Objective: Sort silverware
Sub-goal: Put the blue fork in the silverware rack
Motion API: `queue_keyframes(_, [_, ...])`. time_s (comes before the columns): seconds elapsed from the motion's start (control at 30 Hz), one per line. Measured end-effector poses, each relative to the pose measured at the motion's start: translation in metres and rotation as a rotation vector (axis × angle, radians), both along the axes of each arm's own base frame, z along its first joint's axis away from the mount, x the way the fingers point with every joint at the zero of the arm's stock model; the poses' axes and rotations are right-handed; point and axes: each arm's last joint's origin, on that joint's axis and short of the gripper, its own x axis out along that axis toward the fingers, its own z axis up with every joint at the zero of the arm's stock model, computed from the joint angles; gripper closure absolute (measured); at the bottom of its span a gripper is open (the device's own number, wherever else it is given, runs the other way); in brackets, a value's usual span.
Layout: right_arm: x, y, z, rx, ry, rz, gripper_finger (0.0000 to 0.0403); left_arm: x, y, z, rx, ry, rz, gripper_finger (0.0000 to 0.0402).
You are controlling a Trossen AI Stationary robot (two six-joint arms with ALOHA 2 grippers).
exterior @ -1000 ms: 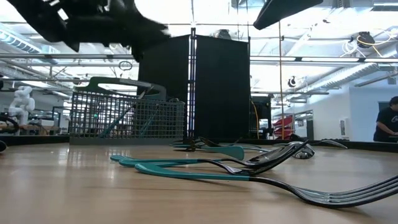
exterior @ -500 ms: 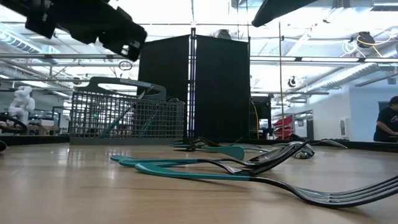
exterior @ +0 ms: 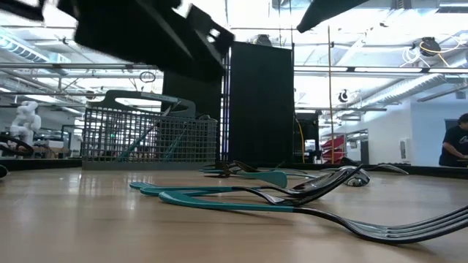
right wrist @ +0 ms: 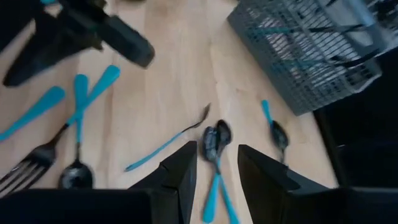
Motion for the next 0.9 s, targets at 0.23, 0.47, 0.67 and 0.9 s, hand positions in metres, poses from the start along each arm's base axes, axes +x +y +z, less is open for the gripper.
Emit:
queue_keyframes(0.23, [0.001, -0.001, -0.001, -0.035, 0.039, 0.047, 0.0293, 0.028, -0.003, -0.023, -0.065, -0.021, -0.036, 0.0276])
queue_keyframes(0.47, [0.003, -0.005, 0.000, -0.030, 0.036, 0.033, 0.0293, 0.041, -0.015, -0.046, -0.101, 0.002, -0.014, 0.0276])
queue_keyframes(0.67, [0.004, -0.004, 0.000, 0.071, -0.018, -0.036, 0.0293, 0.053, -0.020, -0.065, -0.086, 0.010, 0.048, 0.0276])
queue_keyframes(0.9, [0.003, -0.002, -0.001, 0.211, -0.026, -0.072, 0.0293, 0.050, -0.021, -0.076, -0.093, 0.088, 0.106, 0.0277])
